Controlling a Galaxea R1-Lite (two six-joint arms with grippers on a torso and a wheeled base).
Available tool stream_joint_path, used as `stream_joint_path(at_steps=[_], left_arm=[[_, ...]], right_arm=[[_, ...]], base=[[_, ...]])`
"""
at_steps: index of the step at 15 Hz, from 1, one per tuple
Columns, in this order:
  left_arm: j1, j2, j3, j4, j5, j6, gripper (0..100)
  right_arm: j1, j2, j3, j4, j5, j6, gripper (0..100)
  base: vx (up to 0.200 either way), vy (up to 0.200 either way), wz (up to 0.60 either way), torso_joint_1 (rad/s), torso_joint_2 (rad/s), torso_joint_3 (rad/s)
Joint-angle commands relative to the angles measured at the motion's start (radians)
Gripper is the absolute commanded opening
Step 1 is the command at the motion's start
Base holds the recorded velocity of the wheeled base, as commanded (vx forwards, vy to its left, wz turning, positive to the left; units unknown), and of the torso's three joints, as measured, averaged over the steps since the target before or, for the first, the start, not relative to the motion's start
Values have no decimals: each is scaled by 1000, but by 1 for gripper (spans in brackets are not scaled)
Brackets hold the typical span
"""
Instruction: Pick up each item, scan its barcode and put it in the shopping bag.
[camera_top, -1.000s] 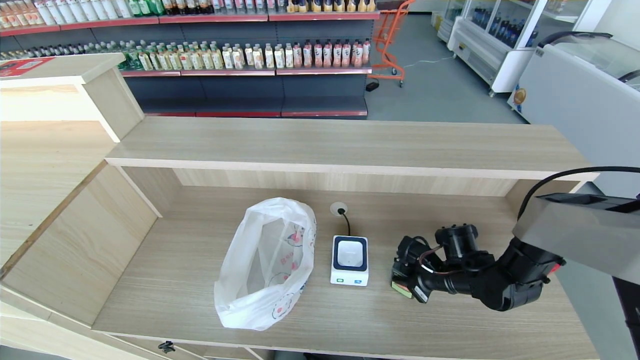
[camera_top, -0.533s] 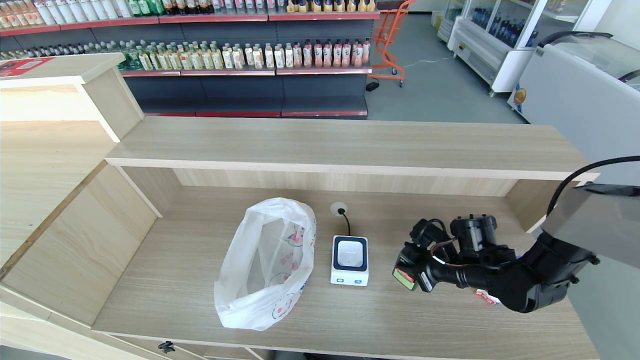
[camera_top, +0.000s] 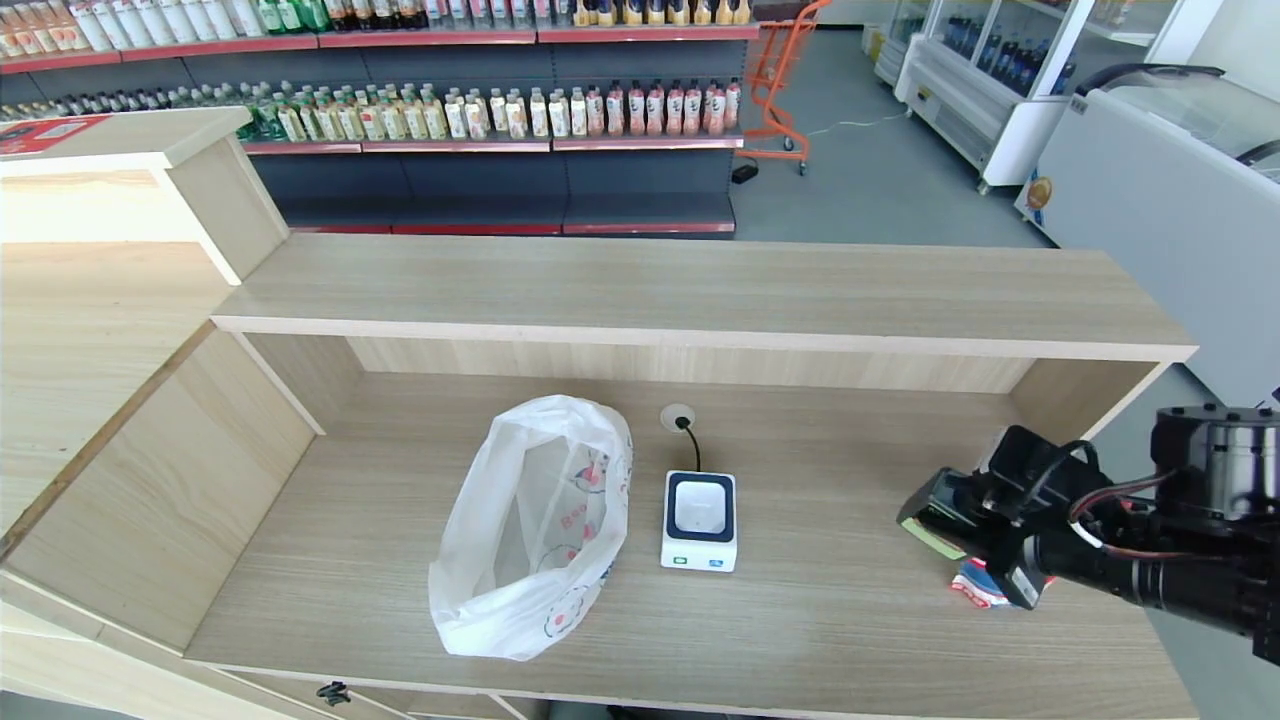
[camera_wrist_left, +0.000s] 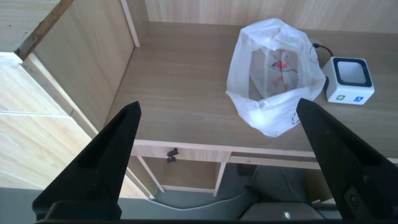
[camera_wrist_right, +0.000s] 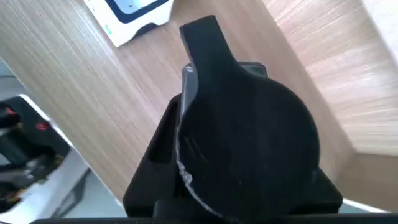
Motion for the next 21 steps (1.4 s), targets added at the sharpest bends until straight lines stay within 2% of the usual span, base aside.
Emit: stream_joint_path(at_steps=[1,3,4,6,8,9,11,13,14,15,17,21], left_arm=[[0,0,0,0,0,0,100],[0,0,0,0,0,0,100],[0,0,0,0,0,0,100],[0,0,0,0,0,0,100],[0,0,0,0,0,0,100],[0,0,0,0,0,0,100],[0,0,0,0,0,0,100],[0,0,0,0,0,0,100],[0,0,0,0,0,0,100],[0,0,0,0,0,0,100],[0,0,0,0,0,0,100],[0,0,0,0,0,0,100]], right_arm=[[-34,-137,12,4,39,-235,0],[-40,-130,14,4,160,-448,0],[-46,-118,15,8,309,-671,0],[-31,-114,6,5,487,-1065,0],[64,-41,6,8,674,-1384,0],[118,8,8,16,730,-1530,0],[173,71,8,54,741,-1760,0],[190,106,5,74,772,-1826,0],[227,129,-8,74,809,-1827,0],[322,151,-28,73,830,-1827,0],[336,186,-38,71,905,-1863,0],[345,231,-74,70,921,-1872,0]], base=[[0,0,0,0,0,0],[0,0,0,0,0,0],[0,0,0,0,0,0],[0,0,0,0,0,0],[0,0,0,0,0,0],[0,0,0,0,0,0],[0,0,0,0,0,0],[0,0,0,0,0,0],[0,0,0,0,0,0],[0,0,0,0,0,0],[0,0,0,0,0,0],[0,0,0,0,0,0]])
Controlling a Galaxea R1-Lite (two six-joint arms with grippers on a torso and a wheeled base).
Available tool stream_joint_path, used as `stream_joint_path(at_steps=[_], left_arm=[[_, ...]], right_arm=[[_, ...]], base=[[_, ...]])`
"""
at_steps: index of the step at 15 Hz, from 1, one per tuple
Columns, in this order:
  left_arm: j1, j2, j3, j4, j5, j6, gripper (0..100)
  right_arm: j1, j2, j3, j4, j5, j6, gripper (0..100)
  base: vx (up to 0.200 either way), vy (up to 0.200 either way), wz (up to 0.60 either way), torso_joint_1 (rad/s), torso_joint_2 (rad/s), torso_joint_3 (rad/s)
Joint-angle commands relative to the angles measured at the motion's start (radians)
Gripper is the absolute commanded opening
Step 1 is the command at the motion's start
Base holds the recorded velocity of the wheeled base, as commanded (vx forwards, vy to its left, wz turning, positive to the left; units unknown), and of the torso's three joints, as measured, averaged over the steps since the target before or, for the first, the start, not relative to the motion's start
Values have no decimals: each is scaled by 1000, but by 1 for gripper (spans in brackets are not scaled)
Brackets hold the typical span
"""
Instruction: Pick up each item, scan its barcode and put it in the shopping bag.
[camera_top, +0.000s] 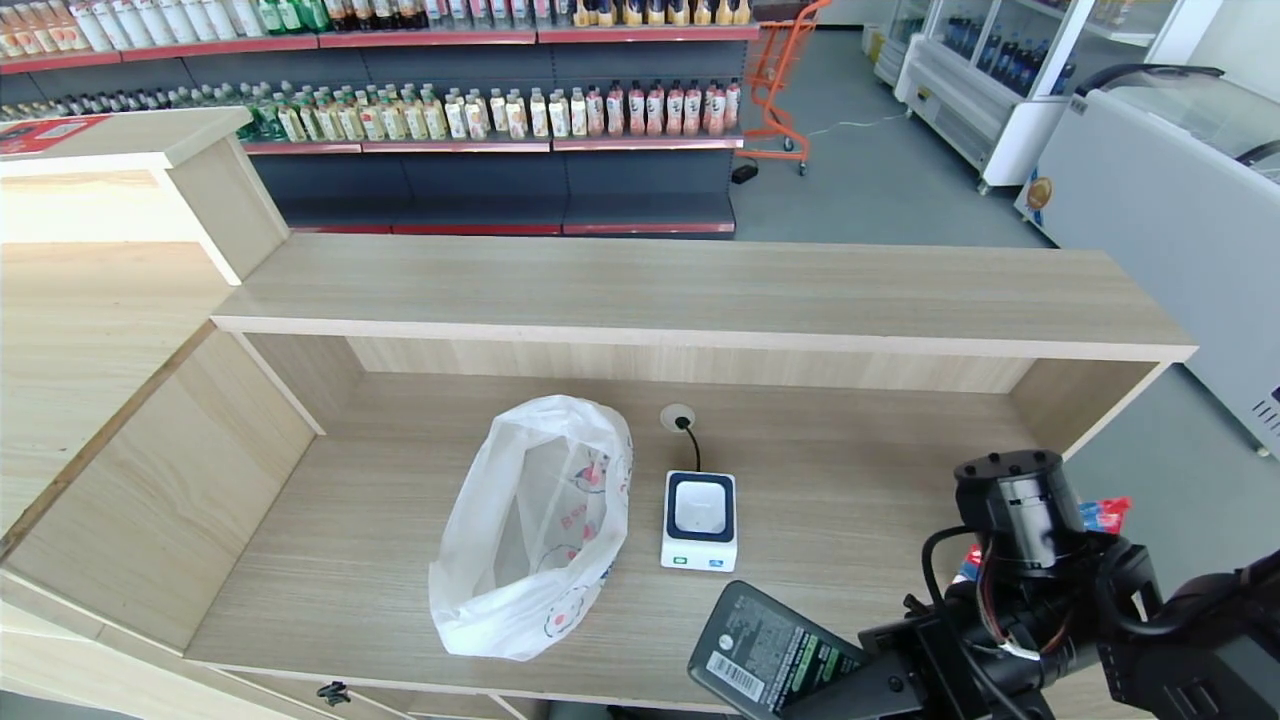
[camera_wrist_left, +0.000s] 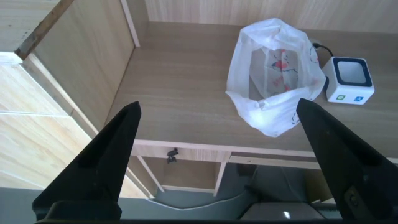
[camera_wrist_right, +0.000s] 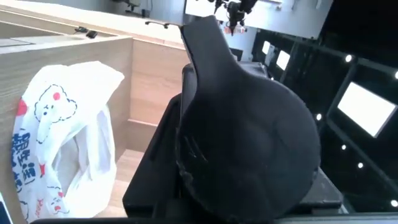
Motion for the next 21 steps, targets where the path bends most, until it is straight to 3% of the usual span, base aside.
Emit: stream_joint_path(at_steps=[1,5,11,21], left_arm=[[0,0,0,0,0,0,100],[0,0,0,0,0,0,100],[0,0,0,0,0,0,100],[0,0,0,0,0,0,100]], right_arm=[[-3,26,-14,-1,3,-2,0],[-13,38,-61,0,2,-17,0],[-3,165,-266,0,39,-14,0],[15,181,-266,0,43,-14,0]], base=[[0,0,0,0,0,0],[0,0,0,0,0,0],[0,0,0,0,0,0],[0,0,0,0,0,0]])
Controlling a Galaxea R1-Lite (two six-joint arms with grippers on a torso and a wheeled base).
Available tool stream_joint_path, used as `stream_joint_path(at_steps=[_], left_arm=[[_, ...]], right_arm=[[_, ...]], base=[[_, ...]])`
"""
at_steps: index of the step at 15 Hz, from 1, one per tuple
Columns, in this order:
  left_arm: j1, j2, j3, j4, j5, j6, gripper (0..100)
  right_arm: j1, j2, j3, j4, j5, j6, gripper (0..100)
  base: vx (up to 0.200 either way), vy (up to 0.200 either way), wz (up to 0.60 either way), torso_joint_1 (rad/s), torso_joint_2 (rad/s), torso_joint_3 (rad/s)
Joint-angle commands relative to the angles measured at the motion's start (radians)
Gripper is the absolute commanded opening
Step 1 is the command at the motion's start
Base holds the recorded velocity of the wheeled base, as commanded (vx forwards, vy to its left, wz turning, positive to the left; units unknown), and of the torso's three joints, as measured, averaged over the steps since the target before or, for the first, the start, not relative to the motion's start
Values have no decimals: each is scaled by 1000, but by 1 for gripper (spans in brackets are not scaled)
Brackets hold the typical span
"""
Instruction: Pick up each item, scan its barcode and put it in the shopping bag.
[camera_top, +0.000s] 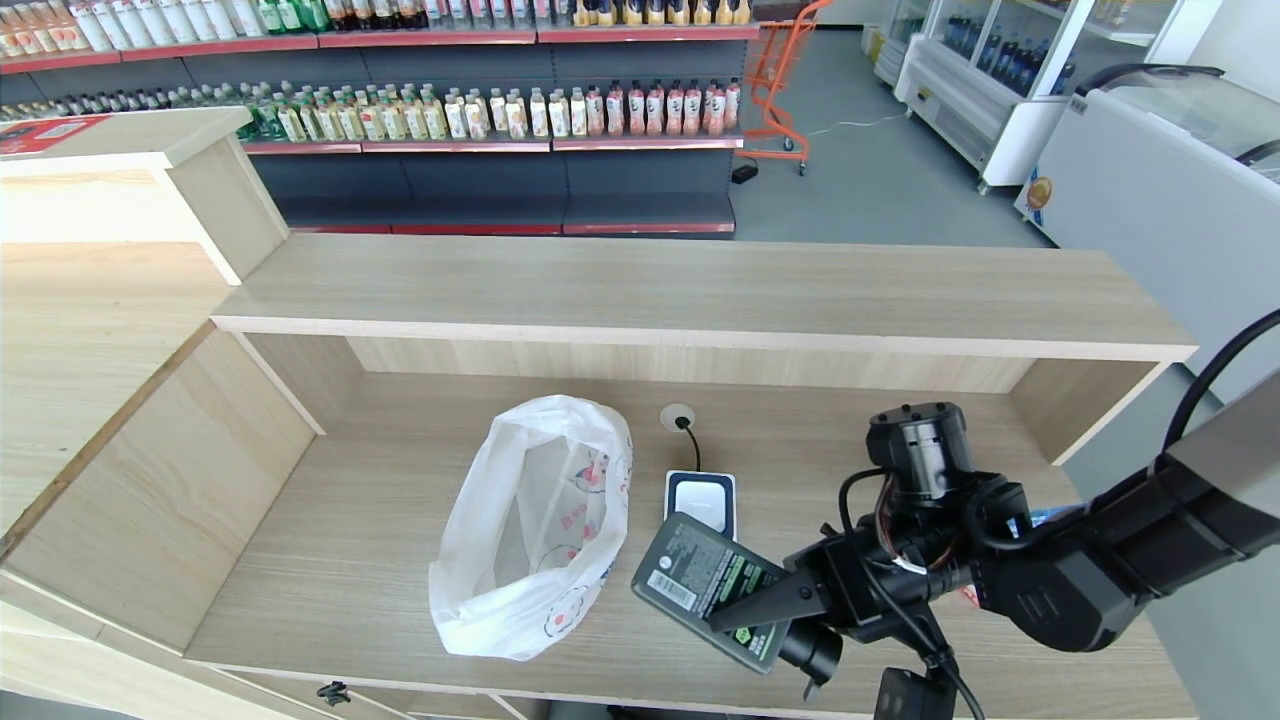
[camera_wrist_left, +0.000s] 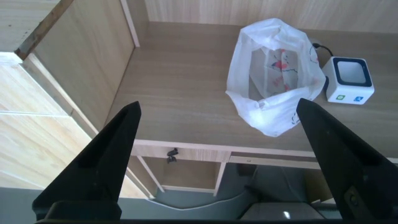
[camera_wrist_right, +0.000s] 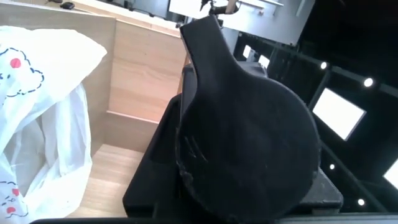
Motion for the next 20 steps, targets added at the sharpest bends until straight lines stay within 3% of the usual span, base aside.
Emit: stream_joint_path(at_steps=[1,6,8,10,12,13,15,17,19,20], left_arm=[[0,0,0,0,0,0,100],[0,0,0,0,0,0,100],[0,0,0,0,0,0,100],[0,0,0,0,0,0,100],[0,0,0,0,0,0,100],[0,0,0,0,0,0,100],[0,0,0,0,0,0,100],[0,0,0,0,0,0,100],[0,0,0,0,0,0,100],[0,0,0,0,0,0,100]], right_arm=[[6,0,6,1,1,-1,0],[6,-31,16,7,22,9,0],[-34,-280,159,48,10,318,0],[-172,-589,329,71,-134,688,0],[-321,-652,306,105,-154,809,0],[-453,-655,306,116,-96,974,0],[-560,-692,294,172,-61,1162,0],[-613,-714,271,176,-90,1549,0],[-587,-680,210,172,-403,2066,0],[-525,-625,181,171,-533,2259,0]], base=[[0,0,0,0,0,0],[0,0,0,0,0,0],[0,0,0,0,0,0],[0,0,0,0,0,0],[0,0,0,0,0,0],[0,0,0,0,0,0],[0,0,0,0,0,0],[0,0,0,0,0,0],[0,0,0,0,0,0],[0,0,0,0,0,0]])
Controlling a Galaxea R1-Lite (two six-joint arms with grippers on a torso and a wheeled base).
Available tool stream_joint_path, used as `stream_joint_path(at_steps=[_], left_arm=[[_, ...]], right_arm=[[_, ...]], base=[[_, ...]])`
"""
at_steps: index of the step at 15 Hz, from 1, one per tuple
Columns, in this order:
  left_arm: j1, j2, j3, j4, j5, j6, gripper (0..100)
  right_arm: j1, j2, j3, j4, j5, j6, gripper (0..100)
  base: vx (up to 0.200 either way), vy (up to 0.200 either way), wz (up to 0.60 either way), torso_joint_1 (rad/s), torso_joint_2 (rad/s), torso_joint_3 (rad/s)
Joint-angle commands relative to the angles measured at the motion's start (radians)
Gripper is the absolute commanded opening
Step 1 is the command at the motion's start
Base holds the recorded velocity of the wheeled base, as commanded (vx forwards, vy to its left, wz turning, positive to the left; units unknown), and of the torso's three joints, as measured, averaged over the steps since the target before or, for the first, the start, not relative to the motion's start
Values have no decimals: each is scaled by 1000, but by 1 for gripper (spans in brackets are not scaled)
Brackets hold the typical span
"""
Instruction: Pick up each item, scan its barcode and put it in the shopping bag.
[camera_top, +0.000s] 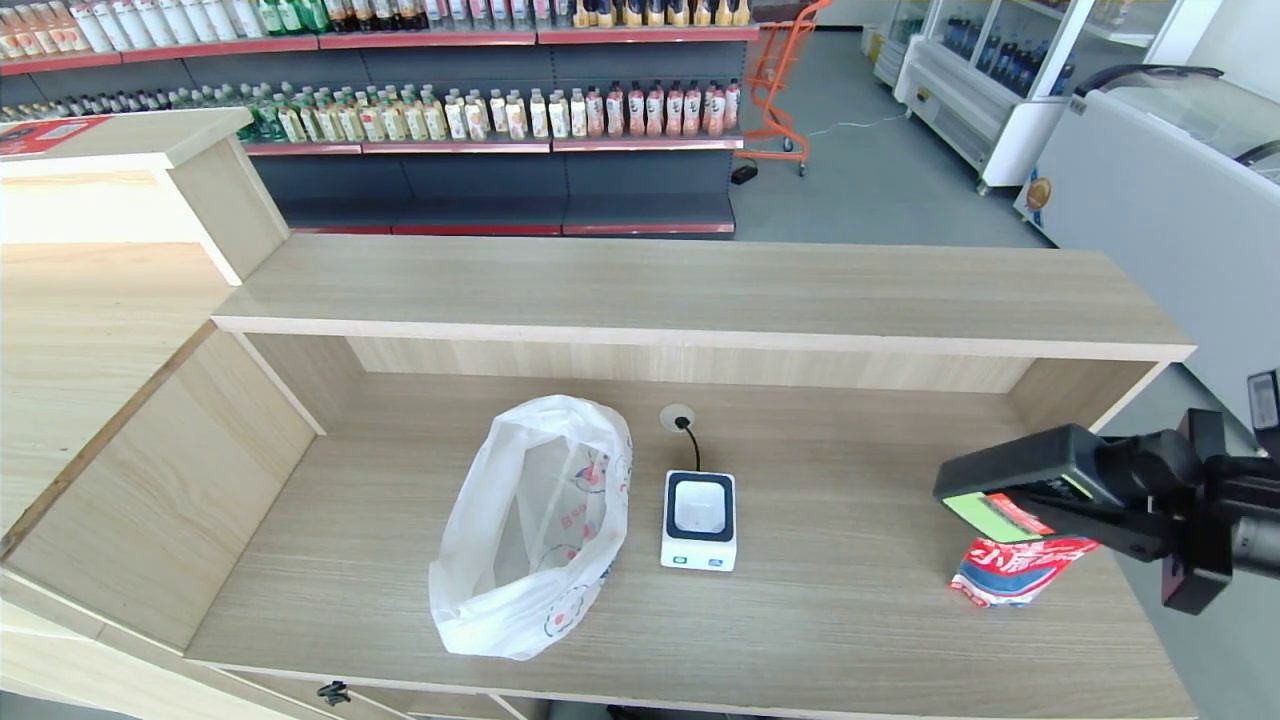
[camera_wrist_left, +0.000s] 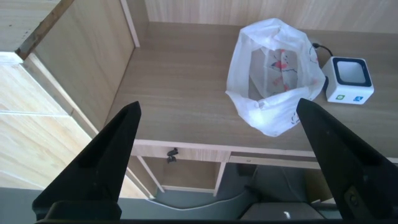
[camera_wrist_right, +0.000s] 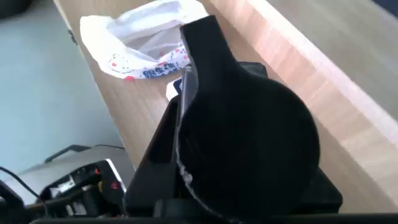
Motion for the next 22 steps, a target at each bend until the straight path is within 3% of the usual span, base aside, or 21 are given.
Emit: stream_joint_path(at_steps=[1,4,6,7,9,10,12,22], left_arm=[[0,0,0,0,0,0,100],[0,0,0,0,0,0,100],[0,0,0,0,0,0,100],[0,0,0,0,0,0,100],[0,0,0,0,0,0,100],[0,0,0,0,0,0,100],[0,0,0,0,0,0,100],[0,0,0,0,0,0,100]], right_arm=[[115,138,-97,-8,-306,353,0],[279,358,-160,-64,-461,717,0],[379,461,-230,-64,-575,915,0],[423,530,-261,-65,-627,950,0],[465,595,-286,-68,-658,975,0],[511,644,-298,-79,-748,993,0],[541,708,-341,-84,-805,992,0],[596,888,-528,-131,-862,932,0]], base=[[0,0,0,0,0,0],[0,0,0,0,0,0],[0,0,0,0,0,0],[0,0,0,0,0,0],[0,0,0,0,0,0],[0,0,0,0,0,0],[0,0,0,0,0,0],[0,0,0,0,0,0]])
